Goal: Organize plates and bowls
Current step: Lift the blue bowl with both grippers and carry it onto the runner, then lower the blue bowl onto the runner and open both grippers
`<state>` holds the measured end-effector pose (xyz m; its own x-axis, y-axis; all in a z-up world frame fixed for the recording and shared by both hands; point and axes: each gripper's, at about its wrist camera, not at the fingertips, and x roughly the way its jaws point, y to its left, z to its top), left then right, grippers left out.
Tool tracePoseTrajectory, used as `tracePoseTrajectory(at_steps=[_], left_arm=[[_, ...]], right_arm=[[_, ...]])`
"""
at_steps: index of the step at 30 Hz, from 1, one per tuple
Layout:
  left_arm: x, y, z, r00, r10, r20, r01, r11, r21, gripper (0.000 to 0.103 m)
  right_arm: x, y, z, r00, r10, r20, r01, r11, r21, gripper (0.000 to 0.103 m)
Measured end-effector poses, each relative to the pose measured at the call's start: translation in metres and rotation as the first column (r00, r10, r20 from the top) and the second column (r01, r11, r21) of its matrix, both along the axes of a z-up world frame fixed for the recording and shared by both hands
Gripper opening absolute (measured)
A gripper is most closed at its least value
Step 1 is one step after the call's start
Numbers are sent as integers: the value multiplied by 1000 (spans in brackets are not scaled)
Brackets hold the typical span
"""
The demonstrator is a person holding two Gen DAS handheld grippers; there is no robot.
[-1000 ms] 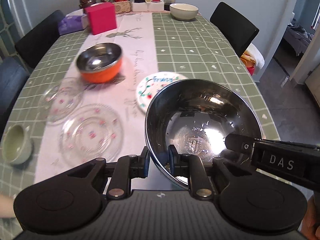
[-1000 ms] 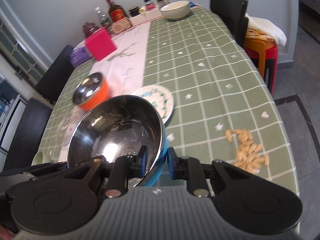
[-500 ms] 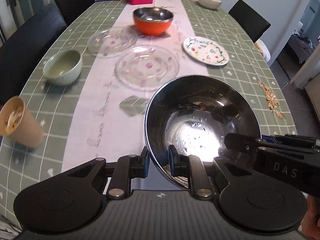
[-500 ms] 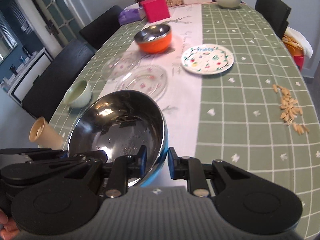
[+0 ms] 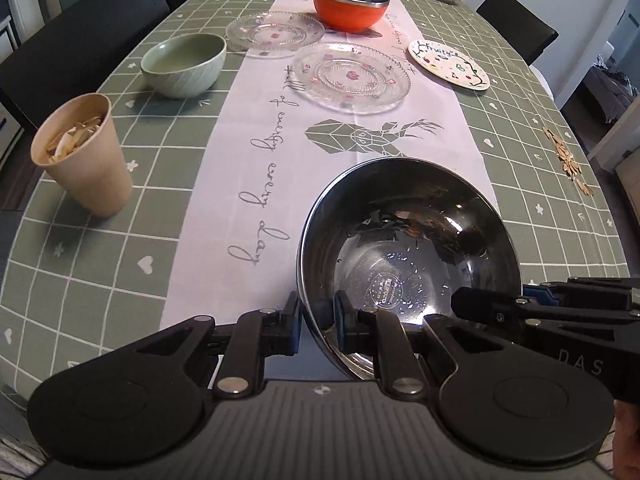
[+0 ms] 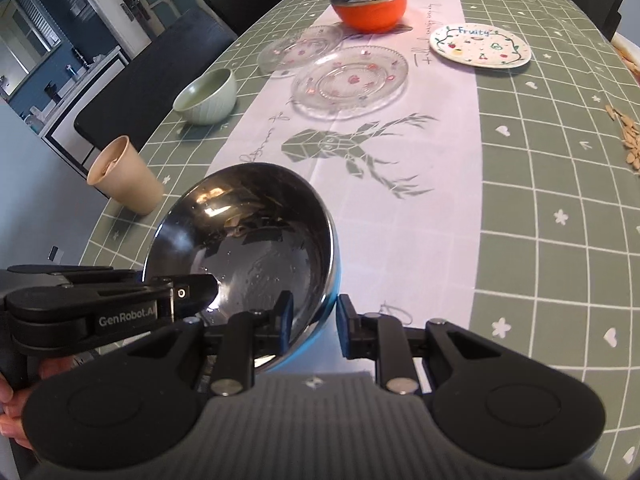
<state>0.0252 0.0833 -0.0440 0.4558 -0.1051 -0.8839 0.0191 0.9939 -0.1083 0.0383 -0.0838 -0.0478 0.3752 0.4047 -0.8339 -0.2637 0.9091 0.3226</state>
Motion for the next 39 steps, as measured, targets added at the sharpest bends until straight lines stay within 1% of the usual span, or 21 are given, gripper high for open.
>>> tracePoseTrajectory(at_steps=[2, 5, 6, 9, 16, 21, 22, 23, 24, 25, 26, 27, 28, 29, 30, 34, 37, 38, 39], left_arm=[[-2, 1, -1, 1000, -10, 7, 10, 1000, 12, 18], [-4, 3, -4, 1000, -15, -14, 15, 1000, 6, 18], [-4, 3, -6, 1000, -13, -17, 14, 1000, 6, 18], [-5, 3, -9, 1000, -16, -20, 17, 1000, 6, 18], [-6, 2, -10, 1000, -25, -8, 25, 1000, 10, 18], [-6, 4, -13, 1000, -20, -1, 20, 1000, -1, 19], [-6, 4, -13, 1000, -18, 5, 18, 1000, 1, 22], [-7, 3, -13, 1000, -14, 20, 14, 1000, 4, 34], [-7, 2, -13, 999, -9, 31, 8, 1000, 14, 40], [-8, 2, -13, 999, 3, 43, -4, 999, 36, 48], [-9, 2, -12, 998, 7, 58, -10, 999, 50, 57], [-10, 3, -10, 997, 2, 73, -6, 999, 50, 62], [-11, 3, -9, 996, -5, 89, 1, 999, 43, 71], [-12, 4, -6, 994, -8, 105, 4, 999, 39, 73], [-14, 3, -4, 993, -9, 122, 4, 999, 42, 73], [-22, -1, 3, 982, -30, 187, 14, 996, 85, 79], [-28, -2, 7, 975, -49, 215, 26, 994, 111, 83], [-30, 0, 9, 973, -53, 226, 30, 994, 106, 84], [-31, 1, 11, 971, -53, 234, 31, 995, 97, 84]], right_arm=[[-2, 3, -1, 1000, 12, 4, -12, 1000, -7, 21], [-5, 10, -3, 999, 48, 13, -47, 998, -47, 21], [-5, 11, -4, 999, 53, 3, -53, 997, -52, 21], [-3, 10, -7, 999, 49, -15, -50, 998, -49, 21], [-2, 10, -8, 999, 51, -7, -52, 997, -49, 22], [-2, 8, -7, 999, 49, -5, -49, 999, -20, 27], [-3, 9, -7, 998, 58, 7, -58, 998, -19, 28], [-4, 11, -6, 997, 75, 20, -75, 997, -22, 36], [-7, 15, -5, 994, 105, 37, -104, 994, -35, 52], [-11, 20, -3, 990, 125, 63, -121, 991, -62, 60], [-14, 23, -2, 987, 133, 94, -124, 987, -98, 60], [-17, 26, -1, 982, 146, 119, -131, 983, -127, 65], [-19, 28, -1, 978, 157, 135, -138, 980, -142, 71], [-20, 28, -2, 976, 162, 147, -141, 979, -147, 82], [-21, 29, -2, 975, 163, 152, -141, 979, -144, 85], [-22, 27, -3, 977, 147, 152, -131, 985, -111, 85], [-24, 25, -2, 976, 142, 164, -127, 987, -102, 86], [-27, 25, -1, 973, 149, 175, -132, 986, -102, 88], [-29, 25, 1, 969, 157, 188, -140, 985, -104, 93]])
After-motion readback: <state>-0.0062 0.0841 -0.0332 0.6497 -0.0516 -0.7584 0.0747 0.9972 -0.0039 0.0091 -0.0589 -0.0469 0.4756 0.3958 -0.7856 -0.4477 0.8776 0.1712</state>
